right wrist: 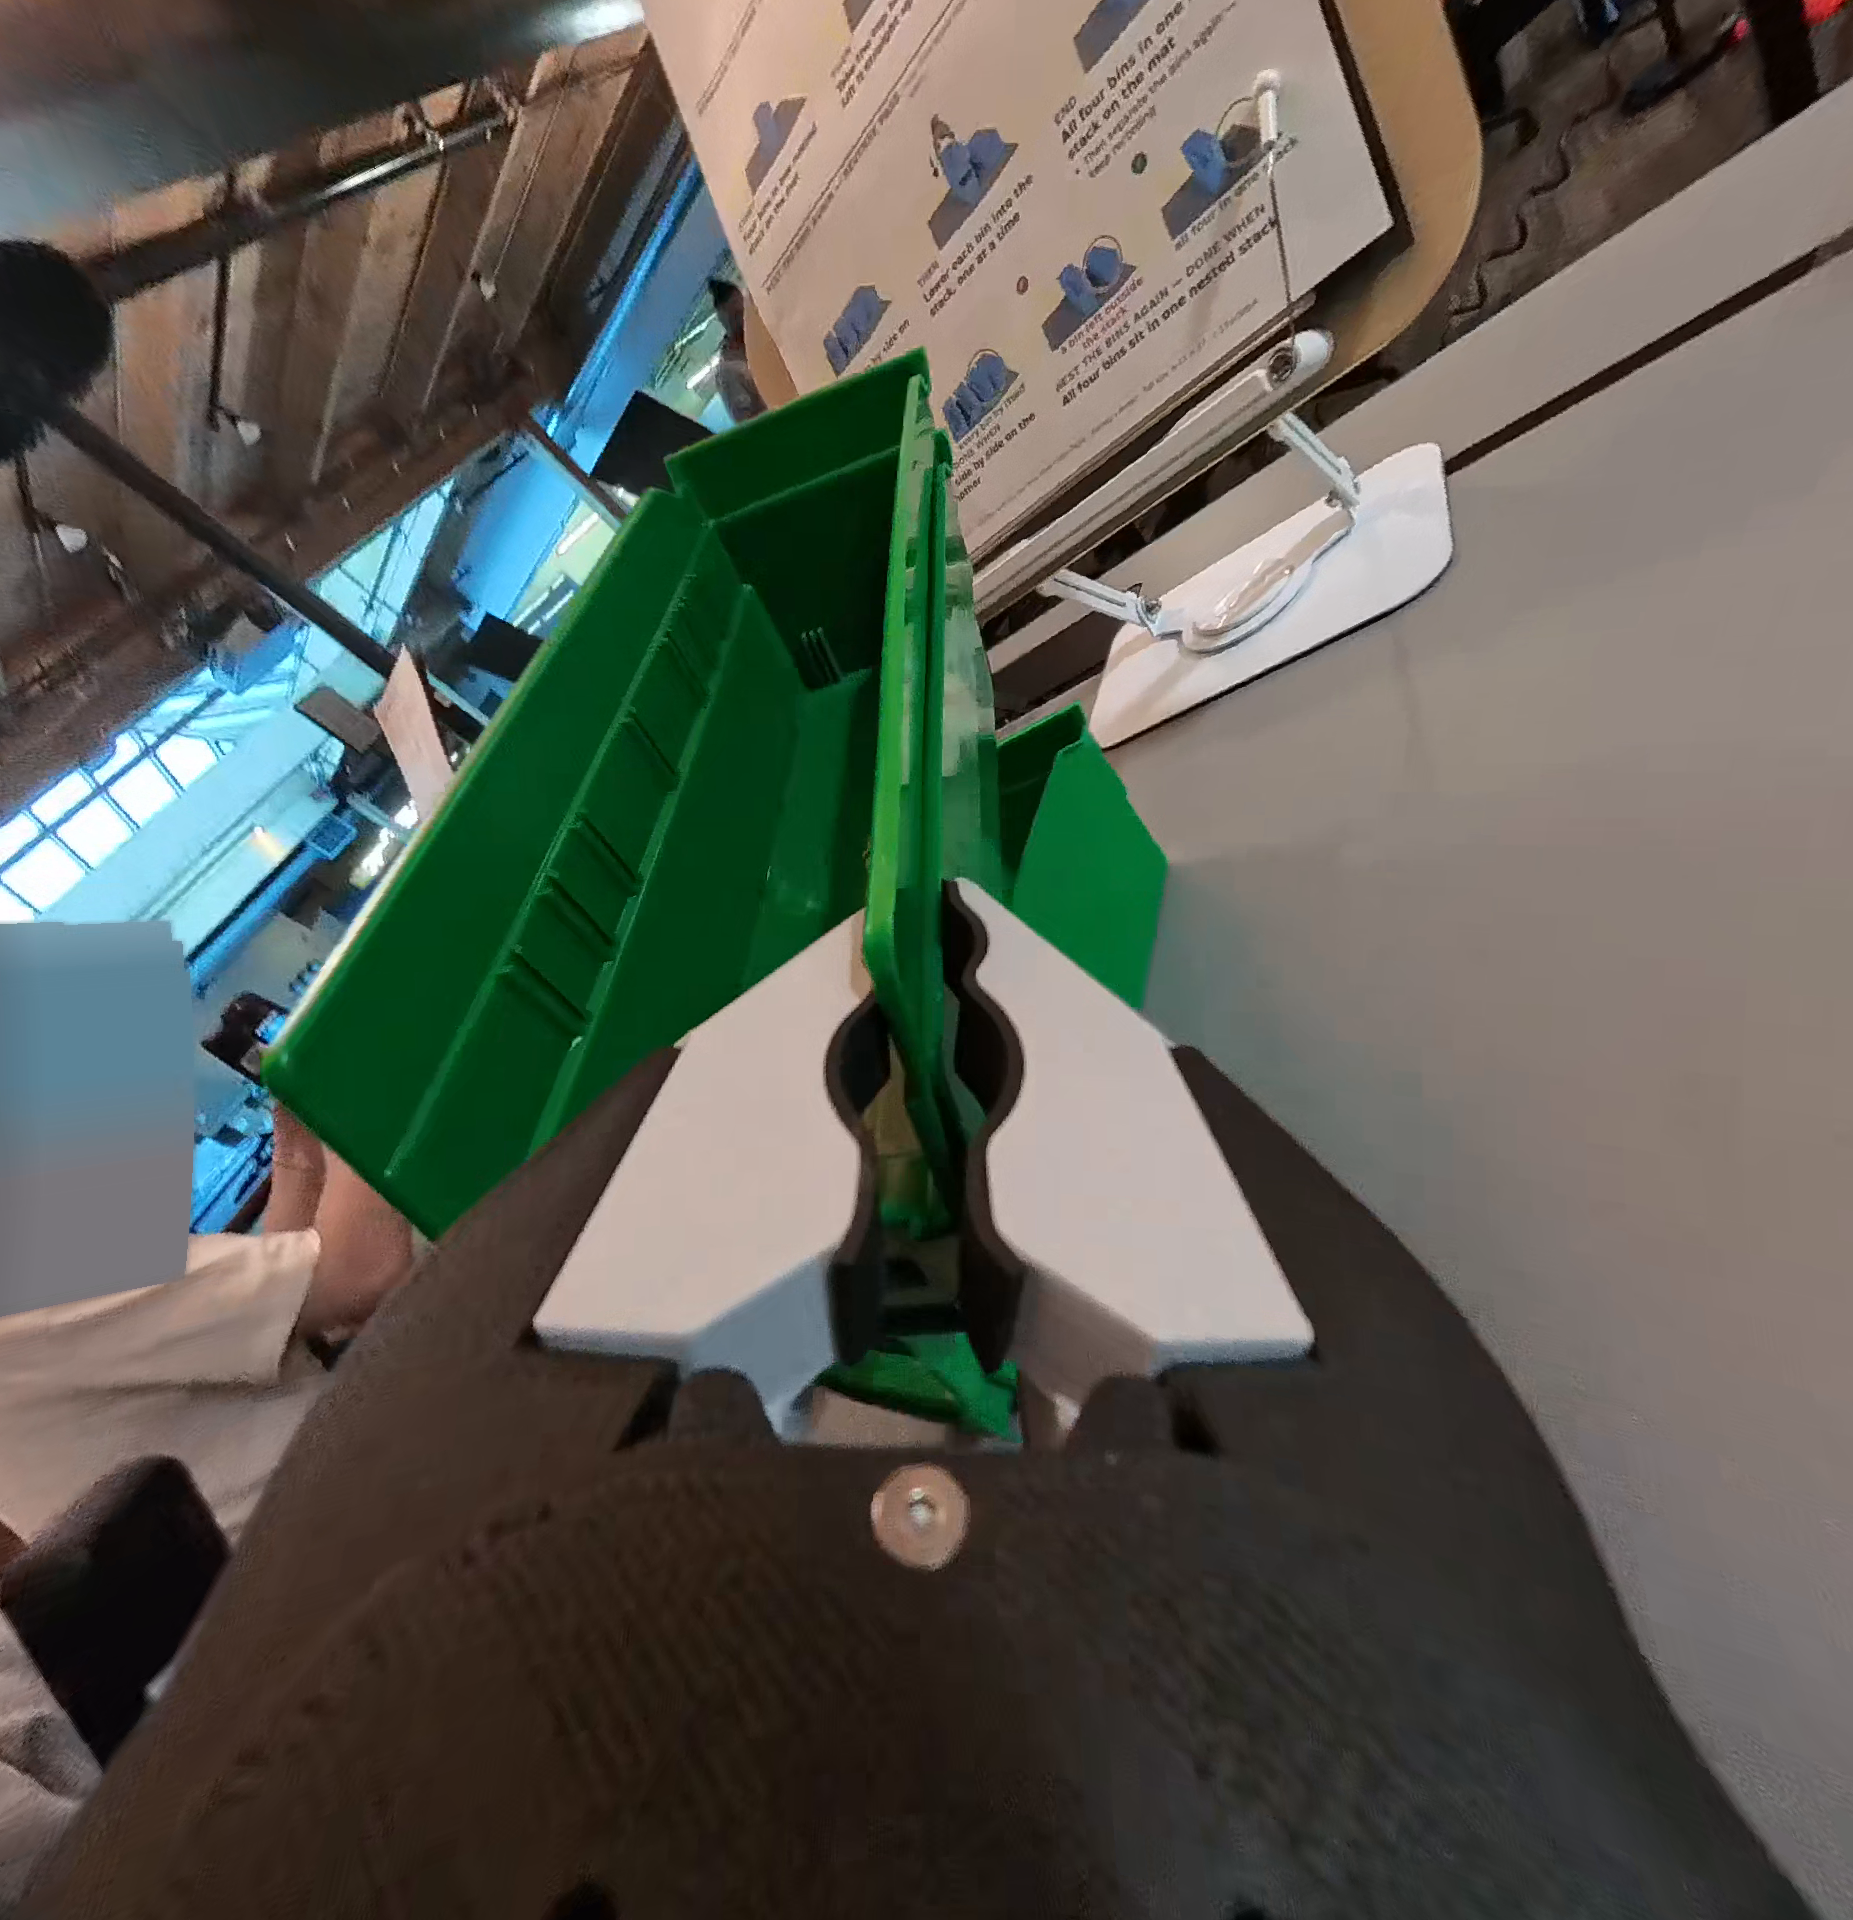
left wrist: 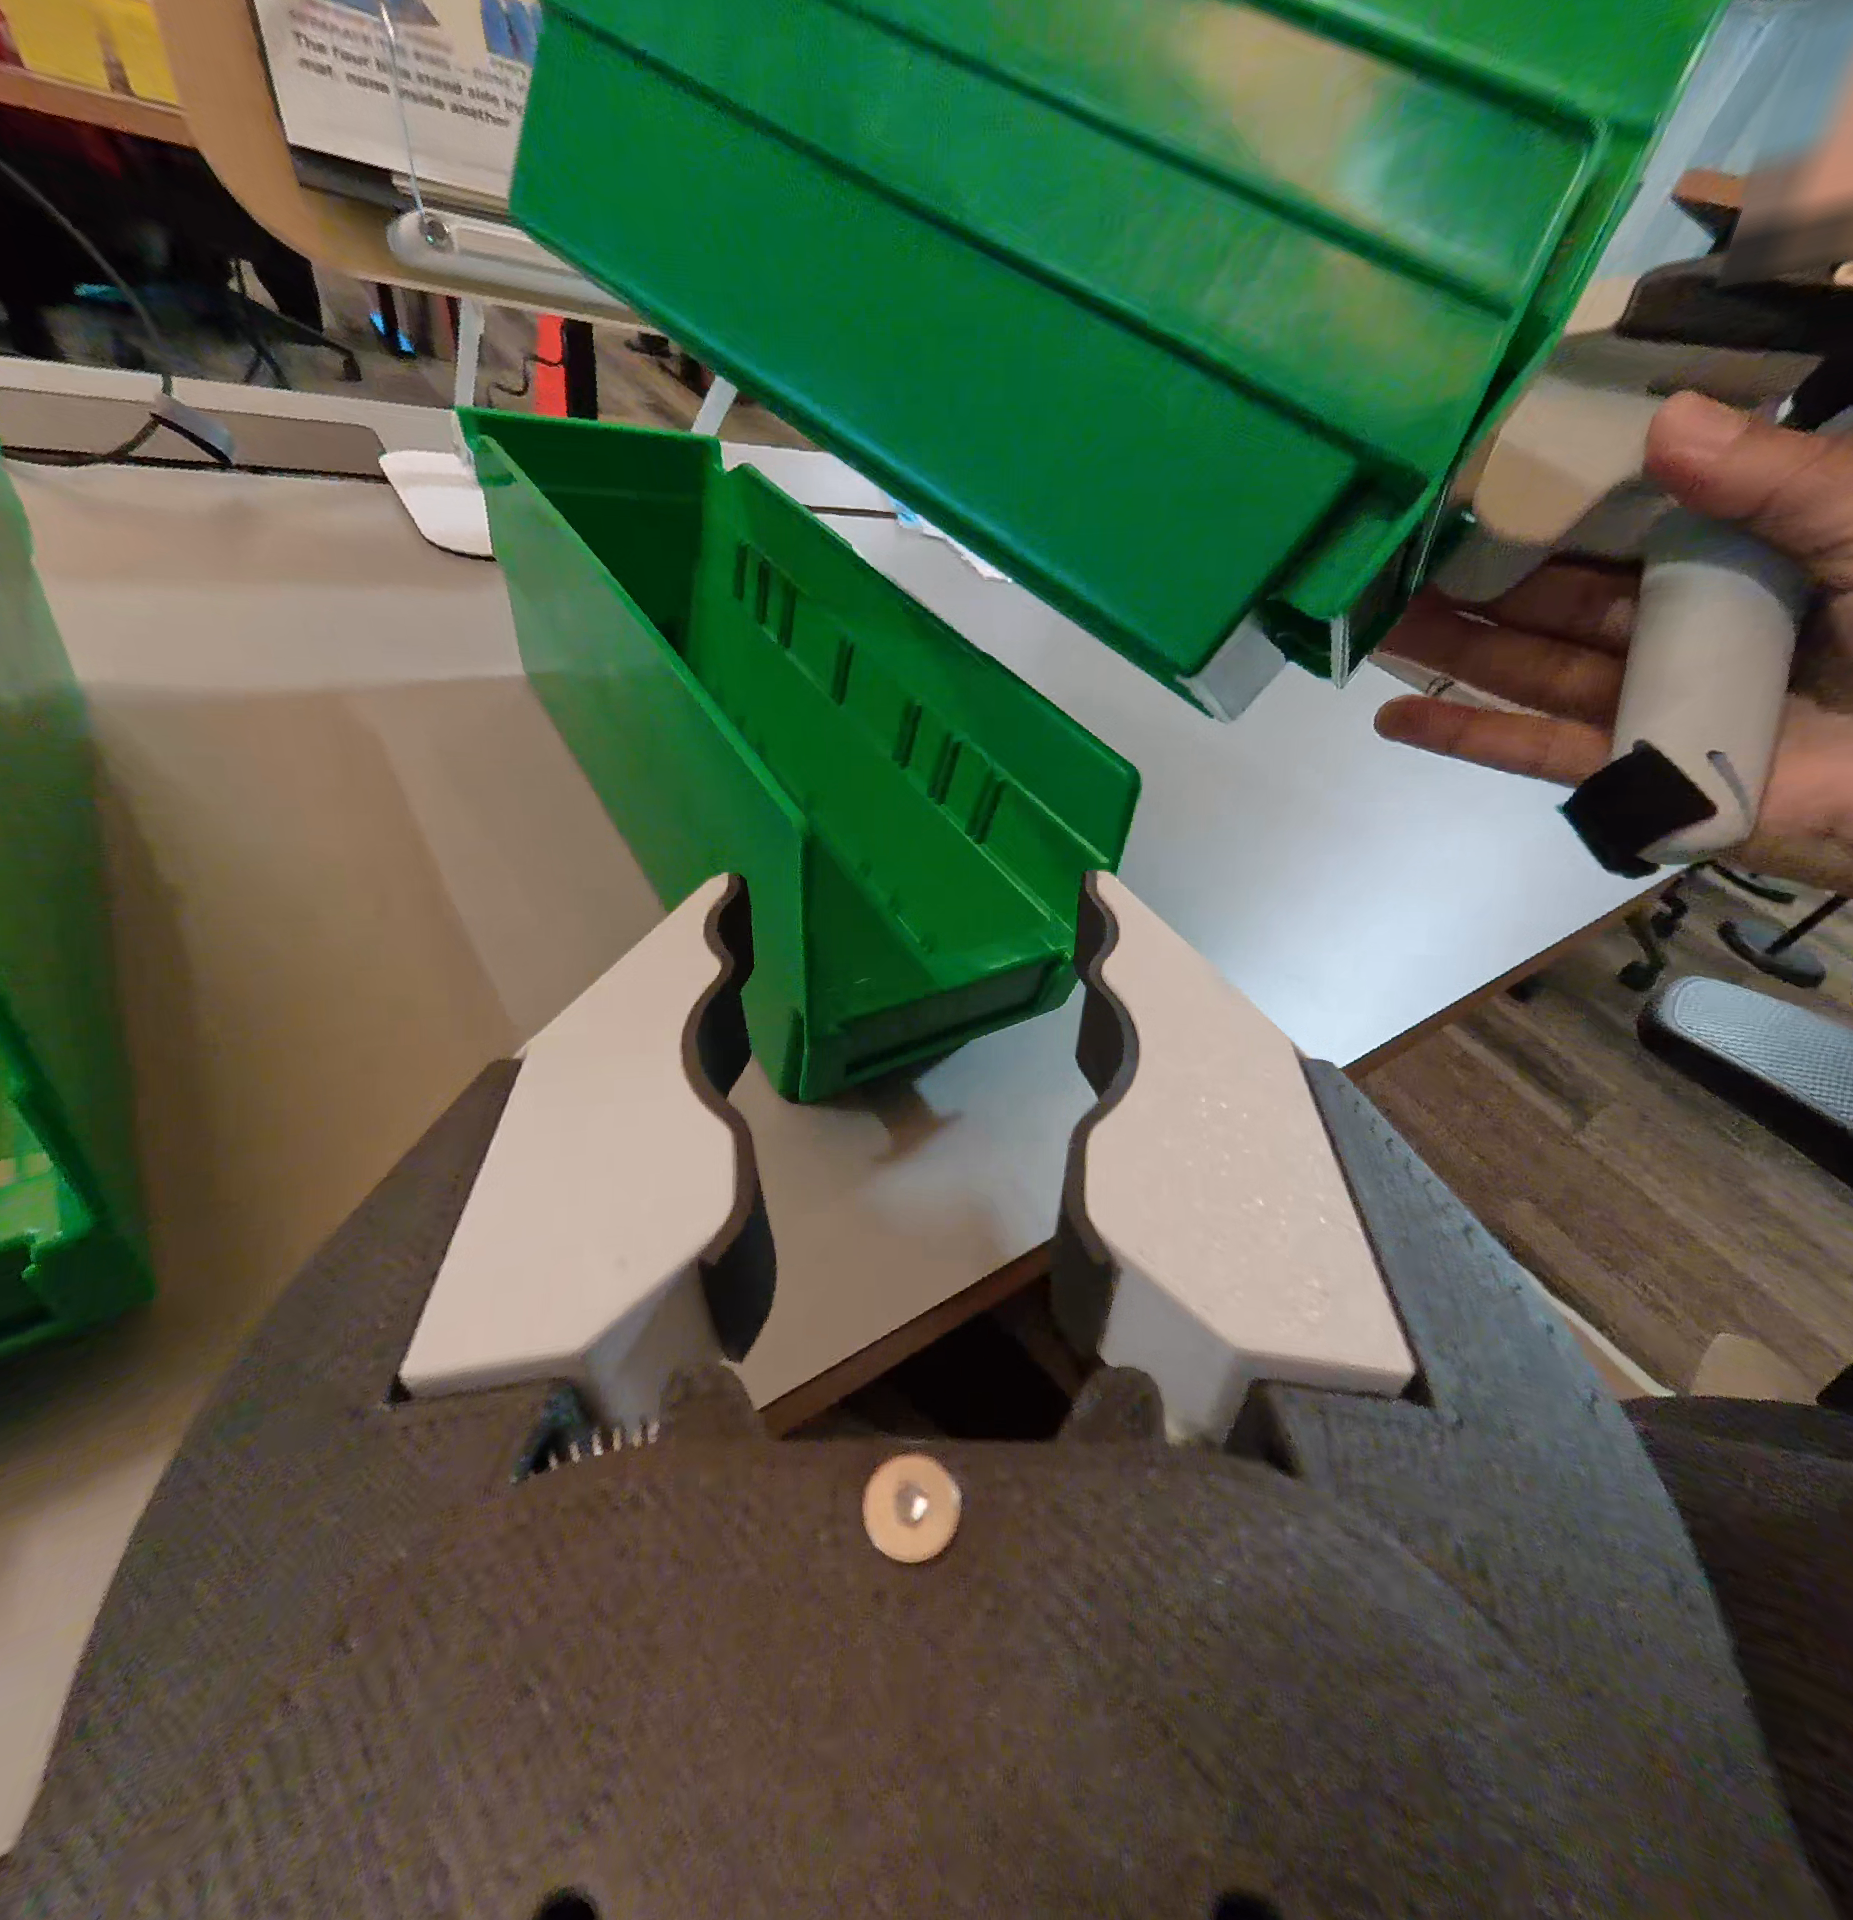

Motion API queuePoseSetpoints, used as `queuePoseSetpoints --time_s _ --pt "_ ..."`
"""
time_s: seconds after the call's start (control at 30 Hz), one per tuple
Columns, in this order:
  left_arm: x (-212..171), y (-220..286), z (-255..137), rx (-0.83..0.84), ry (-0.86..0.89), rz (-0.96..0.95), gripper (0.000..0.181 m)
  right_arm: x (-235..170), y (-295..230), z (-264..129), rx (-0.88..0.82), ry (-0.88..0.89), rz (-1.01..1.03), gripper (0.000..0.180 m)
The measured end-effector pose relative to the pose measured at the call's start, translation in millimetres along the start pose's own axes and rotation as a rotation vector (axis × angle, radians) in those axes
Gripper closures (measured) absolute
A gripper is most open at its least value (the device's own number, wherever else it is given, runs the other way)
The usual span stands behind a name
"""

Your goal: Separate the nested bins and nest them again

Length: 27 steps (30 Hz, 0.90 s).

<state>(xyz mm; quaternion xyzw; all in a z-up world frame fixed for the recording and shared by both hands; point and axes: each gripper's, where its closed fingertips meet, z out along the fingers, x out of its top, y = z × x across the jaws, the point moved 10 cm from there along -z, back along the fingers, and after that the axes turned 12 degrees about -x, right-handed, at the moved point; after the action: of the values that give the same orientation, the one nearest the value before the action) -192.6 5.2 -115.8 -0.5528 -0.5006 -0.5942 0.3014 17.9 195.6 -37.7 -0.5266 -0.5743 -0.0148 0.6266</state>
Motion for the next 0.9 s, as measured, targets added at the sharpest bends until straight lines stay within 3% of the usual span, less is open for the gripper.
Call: queuePoseSetpoints --time_s 0.4,0.9 --pt "1.1 -6.9 -1.6 0.014 -0.004 0.005 0.116 -43.3 -42.8 -2.0 -0.016 0.088 0.134 0.174" --pt "-0.3 -2.8 0.3 0.016 -0.002 0.057 0.116 -79.4 -46.8 11.1 -0.143 0.134 -0.165 0.16"
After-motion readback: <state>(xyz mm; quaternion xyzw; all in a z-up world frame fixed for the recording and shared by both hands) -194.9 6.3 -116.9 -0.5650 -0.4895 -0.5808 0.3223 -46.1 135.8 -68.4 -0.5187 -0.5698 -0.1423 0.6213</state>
